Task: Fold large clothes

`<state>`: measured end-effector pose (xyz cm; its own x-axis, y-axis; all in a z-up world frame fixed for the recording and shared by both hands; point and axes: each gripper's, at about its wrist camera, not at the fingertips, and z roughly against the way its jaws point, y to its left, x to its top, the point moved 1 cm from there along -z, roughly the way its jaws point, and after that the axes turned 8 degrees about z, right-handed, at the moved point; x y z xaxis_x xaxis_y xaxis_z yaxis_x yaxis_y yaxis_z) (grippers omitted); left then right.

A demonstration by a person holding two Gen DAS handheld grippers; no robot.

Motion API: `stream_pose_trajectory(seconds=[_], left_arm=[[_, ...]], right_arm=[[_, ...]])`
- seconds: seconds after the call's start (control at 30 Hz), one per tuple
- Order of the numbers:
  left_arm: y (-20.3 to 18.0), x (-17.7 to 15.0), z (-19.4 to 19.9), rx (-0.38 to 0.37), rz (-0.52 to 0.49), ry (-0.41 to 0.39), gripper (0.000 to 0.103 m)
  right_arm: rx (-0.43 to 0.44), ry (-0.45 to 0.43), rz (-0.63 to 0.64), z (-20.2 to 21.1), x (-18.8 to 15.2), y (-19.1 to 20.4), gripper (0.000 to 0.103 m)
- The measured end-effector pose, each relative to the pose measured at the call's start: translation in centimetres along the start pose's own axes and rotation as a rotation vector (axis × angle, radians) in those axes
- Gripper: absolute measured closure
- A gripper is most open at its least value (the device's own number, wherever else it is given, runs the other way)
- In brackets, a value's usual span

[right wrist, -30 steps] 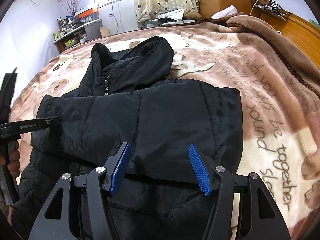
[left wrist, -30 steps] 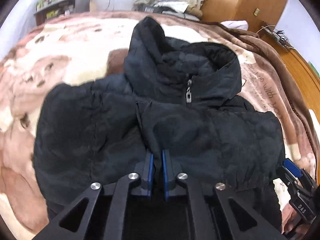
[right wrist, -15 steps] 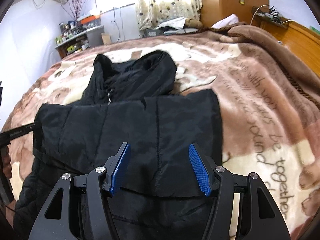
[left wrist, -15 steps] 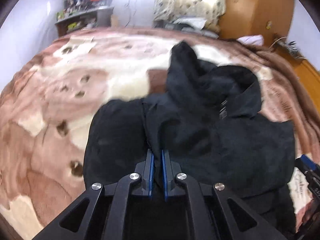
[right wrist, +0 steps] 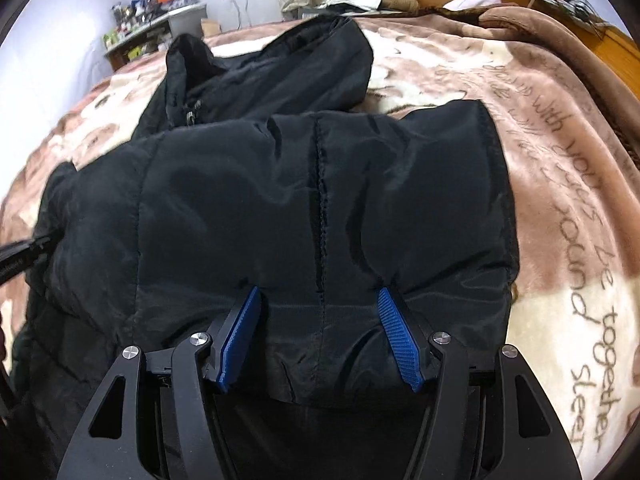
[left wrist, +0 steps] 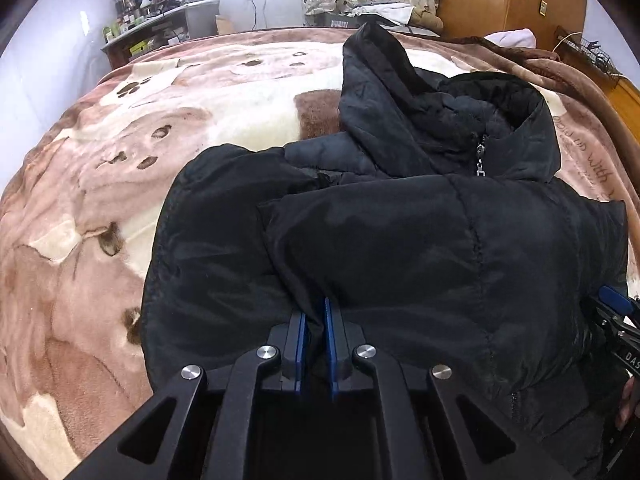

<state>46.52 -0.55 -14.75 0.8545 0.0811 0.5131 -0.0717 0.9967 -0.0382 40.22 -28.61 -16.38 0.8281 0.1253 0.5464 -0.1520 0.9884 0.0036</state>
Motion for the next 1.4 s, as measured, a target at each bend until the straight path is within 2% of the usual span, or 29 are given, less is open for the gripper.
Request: stream_pose_trajectory(seconds=[0.17,0.33,0.4,0.5,0.57,0.63,0.67,0.73,0.83,0.9,1.03,1.17,1.3,1.37,1.4], left_arm=[[0.1,0.0,-0.9,-0.002,0.017,0.010,0.093],[-0.6,-0.2,-1.0,0.036,-0.020,-0.004,0.092],[-0.5,-0.1,-0.7,0.025,-0.005,-0.008,0.092],[-0.4,0.2,-0.2,0.058,-0.012,-0.009,0.076],[0.0,0.3,0.3,0.068,0.003,-0.012,0.059],[0.9,0.6,1.0,0.024,0.039,-0.005,0.052],[1.3,0.8,1.5,-0.002,0.057,-0.006,0.040],[1.9,1.3,2.9,-0.036,0.071,-0.041,0.030],[1.8,2.4,4.8,-0.035,0.041,-0.099,0.029],[1.7,3.7,5.2,-0.077,0.039,-0.101,0.027],[1.3,6.6,4.8,-0.099,0.024,-0.099,0.026],[1.1,9.8,3.4,-0.142,0.063,-0.056,0.026],[0.3,12.7,1.6,-0.193,0.087,-0.041,0.026],[0.0,14.2,0.4,-0.218,0.104,-0.023,0.025],[-0.1,15.0,-0.3,-0.232,0.124,-0.018,0.024]], right_arm=[[-0.027,0.032,0.016,-0.9,0.0,0.5,0.041],[-0.042,0.036,0.036,-1.1,-0.2,0.8,0.041],[-0.048,0.042,0.042,-0.9,-0.2,0.8,0.041],[-0.058,0.049,0.022,-0.5,0.0,1.0,0.041],[-0.078,0.061,0.032,-0.2,0.3,1.2,0.041],[-0.085,0.059,0.040,0.5,0.6,1.4,0.040],[-0.078,0.049,0.037,0.9,0.9,1.3,0.039],[-0.034,0.008,0.014,2.2,1.2,1.0,0.039],[-0.003,-0.058,0.004,4.1,2.0,0.7,0.038],[0.013,-0.091,-0.009,5.0,2.8,0.4,0.038],[0.057,-0.149,-0.056,6.2,5.6,-0.7,0.035],[0.003,-0.161,-0.039,5.2,9.3,-2.2,0.034],[0.010,-0.178,-0.068,4.0,12.7,-4.1,0.034],[0.022,-0.187,-0.105,3.2,14.3,-5.2,0.031],[0.020,-0.179,-0.121,2.5,15.0,-5.7,0.026]])
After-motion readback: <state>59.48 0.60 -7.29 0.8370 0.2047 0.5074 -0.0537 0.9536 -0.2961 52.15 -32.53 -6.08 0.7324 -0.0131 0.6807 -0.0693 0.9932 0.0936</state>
